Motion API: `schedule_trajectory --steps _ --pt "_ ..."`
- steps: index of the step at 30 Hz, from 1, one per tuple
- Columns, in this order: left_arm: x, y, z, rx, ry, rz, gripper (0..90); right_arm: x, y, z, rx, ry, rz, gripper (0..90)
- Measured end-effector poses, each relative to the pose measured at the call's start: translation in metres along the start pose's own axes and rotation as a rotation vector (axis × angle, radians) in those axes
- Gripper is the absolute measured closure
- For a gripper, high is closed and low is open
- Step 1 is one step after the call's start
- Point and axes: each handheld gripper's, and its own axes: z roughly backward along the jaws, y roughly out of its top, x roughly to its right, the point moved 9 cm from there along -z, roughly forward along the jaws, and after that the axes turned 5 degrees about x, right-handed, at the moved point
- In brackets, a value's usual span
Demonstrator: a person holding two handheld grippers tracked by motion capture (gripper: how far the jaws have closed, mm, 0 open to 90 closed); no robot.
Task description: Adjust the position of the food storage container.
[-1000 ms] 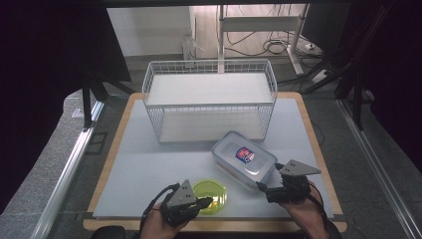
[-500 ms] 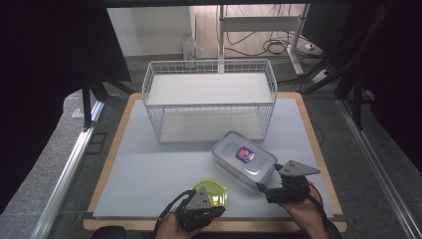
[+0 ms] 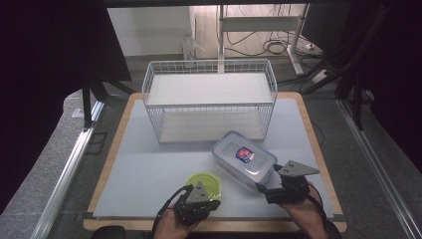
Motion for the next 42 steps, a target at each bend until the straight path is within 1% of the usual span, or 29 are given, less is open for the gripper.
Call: schedule_trajectory --steps 2,3,4,6,7,8,12,14,15,16,18,19,20,23,25,27,30,32,38,39,40,41,42 --pt "-0.007 0.0 0.002 0.004 0.02 0.006 90.0 0.0 0.0 0.0 -0.001 0.002 0.001 11.9" --pt "-0.007 0.0 0.002 0.004 0.02 0.006 90.0 0.0 0.0 0.0 -0.001 0.002 0.001 11.9" --pt "-0.013 0.0 0.003 0.005 0.031 0.015 90.0 0.0 -0.001 -0.001 -0.003 0.004 0.0 11.9" --pt "-0.021 -0.001 0.005 0.006 0.052 0.022 90.0 0.0 -0.001 -0.001 -0.004 0.004 -0.002 11.9" --pt "-0.021 -0.001 0.005 0.006 0.052 0.022 90.0 0.0 -0.001 -0.001 -0.004 0.004 -0.002 11.9" --pt "-0.028 -0.001 0.007 0.01 0.067 0.035 90.0 0.0 -0.001 -0.001 -0.006 0.006 -0.004 11.9" --pt "-0.042 -0.001 0.009 0.015 0.103 0.055 90.0 -0.001 -0.002 -0.002 -0.009 0.007 -0.003 11.9" --pt "-0.049 -0.001 0.011 0.019 0.114 0.068 90.0 -0.001 -0.002 -0.002 -0.009 0.008 -0.002 12.0" --pt "-0.049 -0.001 0.011 0.019 0.114 0.068 90.0 -0.001 -0.002 -0.002 -0.009 0.008 -0.003 12.0" --pt "-0.055 -0.002 0.012 0.02 0.135 0.072 90.0 -0.001 -0.002 -0.002 -0.009 0.009 -0.004 12.0" --pt "-0.062 -0.002 0.014 0.023 0.145 0.081 90.0 -0.001 -0.002 -0.002 -0.01 0.01 -0.004 12.0" --pt "-0.062 -0.002 0.014 0.023 0.145 0.081 90.0 -0.001 -0.003 -0.002 -0.01 0.01 -0.003 12.0" --pt "-0.069 -0.003 0.016 0.02 0.171 0.083 90.0 -0.001 -0.003 -0.003 -0.011 0.01 -0.004 12.0" --pt "-0.079 -0.005 0.02 0.025 0.19 0.101 90.0 -0.001 -0.003 -0.003 -0.012 0.01 -0.004 12.0" --pt "-0.087 -0.006 0.023 0.021 0.219 0.105 90.0 -0.001 -0.003 -0.003 -0.014 0.01 -0.004 12.0" --pt "-0.095 -0.008 0.027 0.025 0.229 0.123 90.0 0.0 -0.003 -0.003 -0.015 0.01 -0.007 12.0" --pt "-0.106 -0.01 0.032 0.029 0.261 0.134 90.0 -0.001 -0.003 -0.003 -0.011 0.012 -0.01 12.0" --pt "-0.113 -0.01 0.034 0.032 0.273 0.147 90.0 -0.001 -0.003 -0.003 -0.011 0.013 -0.011 12.0" --pt "-0.133 -0.013 0.04 0.033 0.313 0.17 90.0 -0.001 -0.003 -0.004 -0.008 0.015 -0.014 12.0" --pt "-0.133 -0.013 0.04 0.033 0.313 0.17 90.0 -0.001 -0.003 -0.004 -0.008 0.015 -0.014 12.0" --pt "-0.14 -0.015 0.042 0.033 0.328 0.176 90.0 -0.001 -0.003 -0.003 -0.008 0.017 -0.015 12.0" --pt "-0.14 -0.015 0.042 0.033 0.328 0.176 90.0 0.0 -0.003 -0.003 -0.008 0.017 -0.016 12.0" --pt "-0.147 -0.016 0.044 0.032 0.342 0.184 90.0 0.0 -0.003 -0.004 -0.006 0.016 -0.015 12.0"
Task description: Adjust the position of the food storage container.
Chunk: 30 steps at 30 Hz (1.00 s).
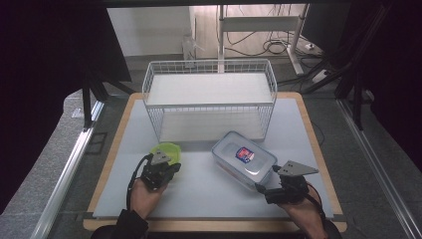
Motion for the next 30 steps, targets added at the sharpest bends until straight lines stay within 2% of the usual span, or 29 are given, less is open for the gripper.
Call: schedule_trajectory --steps 3,5,6,8,11,14,16,17,18,19,22,23,24,26,27,28,29,30 --pt "-0.007 0.0 0.0 0.003 0.014 0.01 90.0 0.0 0.0 0.0 0.0 -0.001 0.0 12.0" --pt "-0.016 0.0 0.001 0.0 0.036 0.012 90.0 0.001 0.0 0.0 -0.002 -0.004 0.0 12.1" --pt "-0.025 -0.001 0.002 -0.004 0.052 0.023 90.0 0.001 0.0 0.0 -0.002 -0.003 0.0 12.2" --pt "-0.03 -0.001 0.002 0.0 0.055 0.035 90.0 0.001 -0.001 0.0 -0.005 -0.001 -0.002 12.2" --pt "-0.031 -0.001 0.002 0.001 0.059 0.036 90.0 0.001 -0.001 0.0 -0.005 -0.001 -0.009 12.3" --pt "-0.026 0.002 0.003 0.014 0.05 0.026 90.0 0.002 -0.001 0.0 -0.002 -0.002 -0.018 13.4" --pt "-0.019 0.008 0.004 0.048 0.032 0.024 86.9 0.005 0.001 0.003 0.015 -0.009 -0.047 16.8" --pt "-0.019 0.008 0.004 0.048 0.032 0.024 85.5 0.005 0.001 0.003 0.015 -0.009 -0.047 16.8" --pt "-0.014 0.011 0.002 0.065 0.018 0.018 84.3 0.008 0.003 0.005 0.031 -0.014 -0.084 20.8" --pt "-0.014 0.011 0.002 0.065 0.018 0.018 83.5 0.008 0.003 0.005 0.031 -0.014 -0.084 20.8" --pt "-0.006 0.017 -0.005 0.084 -0.009 0.009 82.7 0.019 0.002 0.011 0.014 -0.069 -0.102 41.4" --pt "-0.006 0.017 -0.005 0.084 -0.009 0.009 82.7 0.019 0.002 0.011 0.014 -0.069 -0.102 41.4" --pt "0.001 0.021 -0.01 0.086 -0.042 0.002 83.3 0.024 0.001 0.015 0.006 -0.074 -0.131 57.0" --pt "0.006 0.024 -0.017 0.074 -0.053 -0.025 85.2 0.027 0.0 0.018 0.006 -0.084 -0.161 69.8" --pt "0.006 0.024 -0.017 0.074 -0.053 -0.025 86.9 0.029 0.0 0.019 0.004 -0.086 -0.167 75.7" --pt "0.011 0.028 -0.024 0.07 -0.067 -0.041 87.9 0.031 -0.001 0.02 0.001 -0.089 -0.167 80.7" --pt "0.011 0.028 -0.024 0.07 -0.067 -0.041 88.9 0.031 -0.001 0.02 0.001 -0.089 -0.167 80.7" --pt "0.014 0.031 -0.028 0.069 -0.076 -0.053 88.9 0.033 -0.002 0.021 -0.005 -0.096 -0.164 84.6"
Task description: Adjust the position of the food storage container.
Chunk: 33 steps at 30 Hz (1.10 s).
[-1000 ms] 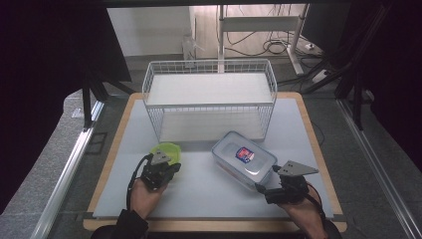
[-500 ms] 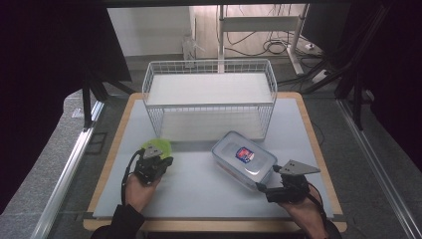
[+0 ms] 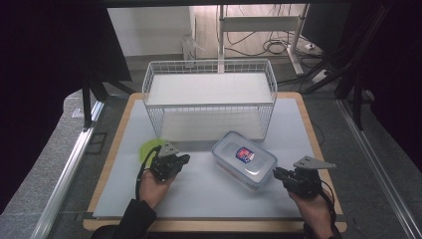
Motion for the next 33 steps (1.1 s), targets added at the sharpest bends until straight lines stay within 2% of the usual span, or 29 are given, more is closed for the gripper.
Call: schedule_trajectory --steps 1,3,4,7,8,11,13,15,16,18,20,21,25,30,33 --pt "0.003 0.004 -0.006 -0.002 -0.005 -0.016 89.8 0.004 -0.003 -0.001 -0.02 -0.006 -0.003 89.5" --pt "0.005 0.006 -0.01 -0.002 -0.006 -0.025 89.9 0.005 -0.005 -0.002 -0.027 -0.011 -0.002 89.7" --pt "0.007 0.011 -0.017 -0.004 -0.01 -0.039 89.9 0.008 -0.009 -0.005 -0.046 -0.014 -0.003 89.8" --pt "0.008 0.017 -0.024 -0.002 -0.012 -0.046 89.9 0.01 -0.011 -0.007 -0.057 -0.014 -0.002 89.5" --pt "0.008 0.021 -0.032 -0.014 -0.012 -0.055 89.8 0.01 -0.011 -0.007 -0.061 -0.012 -0.002 88.4" --pt "0.009 0.026 -0.041 -0.011 -0.017 -0.048 89.8 0.009 -0.013 -0.008 -0.074 -0.01 -0.003 87.2" --pt "0.01 0.03 -0.05 -0.024 -0.029 -0.061 89.6 0.008 -0.015 -0.011 -0.089 -0.004 -0.003 86.9" --pt "0.012 0.032 -0.053 -0.023 -0.033 -0.056 89.2 0.009 -0.016 -0.011 -0.093 -0.006 -0.002 87.1" --pt "0.014 0.033 -0.06 -0.033 -0.04 -0.058 88.8 0.009 -0.016 -0.01 -0.095 -0.006 -0.003 87.2" --pt "0.016 0.035 -0.065 -0.033 -0.027 -0.059 89.9 0.009 -0.017 -0.01 -0.1 -0.006 -0.001 86.5" --pt "0.016 0.036 -0.066 -0.031 -0.028 -0.052 90.0 0.008 -0.017 -0.011 -0.102 -0.003 0.002 85.8" --pt "0.016 0.035 -0.065 -0.029 -0.04 -0.037 90.0 0.007 -0.019 -0.012 -0.116 0.001 0.005 85.4" --pt "0.019 0.034 -0.063 -0.035 -0.052 -0.026 90.0 0.008 -0.019 -0.014 -0.121 0.005 0.001 85.6" --pt "0.027 0.03 -0.057 -0.046 -0.065 -0.019 90.0 0.017 -0.017 -0.012 -0.111 -0.019 -0.024 86.2" --pt "0.032 0.027 -0.052 -0.055 -0.085 0.008 90.0 0.025 -0.015 -0.013 -0.109 -0.033 -0.028 86.3"
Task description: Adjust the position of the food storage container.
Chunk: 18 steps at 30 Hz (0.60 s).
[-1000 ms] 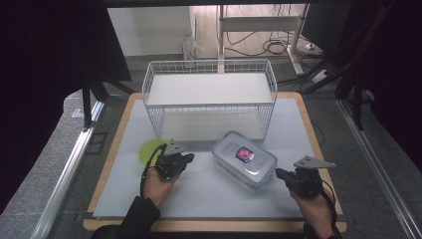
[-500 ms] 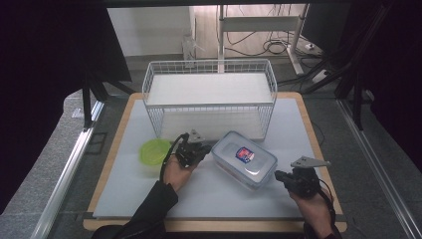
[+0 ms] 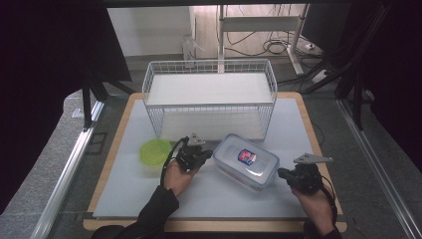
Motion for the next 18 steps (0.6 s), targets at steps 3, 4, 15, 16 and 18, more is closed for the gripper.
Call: schedule_trajectory --steps 3,4,15,16,18 --pt "0.005 -0.002 0.004 -0.019 -0.031 -0.009 90.0 0.008 0.002 -0.001 0.001 -0.014 -0.016 86.2" --pt "0.005 -0.002 0.004 -0.022 -0.028 -0.021 90.0 0.01 0.002 -0.001 -0.002 -0.021 -0.017 86.1" --pt "0.001 0.003 -0.011 -0.03 0.011 -0.022 90.0 0.008 -0.008 -0.009 -0.087 -0.042 -0.004 85.7" --pt "0.002 0.002 -0.01 -0.033 0.01 -0.026 90.0 0.008 -0.007 -0.01 -0.085 -0.05 0.003 86.7" --pt "0.007 0.0 -0.008 -0.035 0.006 -0.016 90.0 0.009 -0.007 -0.011 -0.085 -0.063 0.003 89.0"
